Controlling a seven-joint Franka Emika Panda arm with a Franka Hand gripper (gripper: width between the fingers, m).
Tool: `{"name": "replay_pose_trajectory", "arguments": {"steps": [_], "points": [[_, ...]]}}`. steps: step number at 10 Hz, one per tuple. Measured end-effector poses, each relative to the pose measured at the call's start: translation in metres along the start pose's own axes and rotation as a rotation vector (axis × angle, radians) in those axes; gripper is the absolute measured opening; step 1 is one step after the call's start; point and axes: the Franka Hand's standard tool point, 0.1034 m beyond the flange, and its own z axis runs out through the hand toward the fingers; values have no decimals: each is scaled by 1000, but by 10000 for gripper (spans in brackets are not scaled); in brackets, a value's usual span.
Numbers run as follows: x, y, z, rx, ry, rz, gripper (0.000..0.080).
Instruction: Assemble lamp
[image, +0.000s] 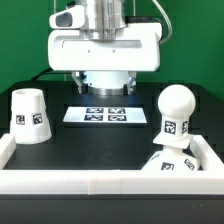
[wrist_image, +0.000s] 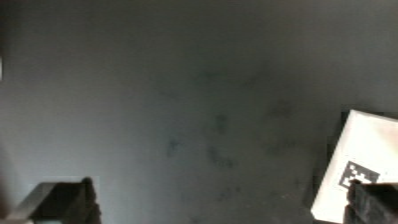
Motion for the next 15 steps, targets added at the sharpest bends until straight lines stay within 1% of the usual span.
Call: {"name": "replay_pose_trajectory", "arguments": {"steps": [1,2,3,5,7,10,14,15], "points": [[-5,15,3,-7,-11,-2,698],[-13,36,3,-13,-18,-23,698],[-18,52,1,-15,-20,-32,698],[-20,77,-4,-18,-17,-50,698],[-22,99,-6,-23,-16,-58,698],[-22,109,-6,-27,-14,-58,698],[-22,108,-5,-27,-17,-65,698],[-25,118,-3,-25,-20,-109,698]]}}
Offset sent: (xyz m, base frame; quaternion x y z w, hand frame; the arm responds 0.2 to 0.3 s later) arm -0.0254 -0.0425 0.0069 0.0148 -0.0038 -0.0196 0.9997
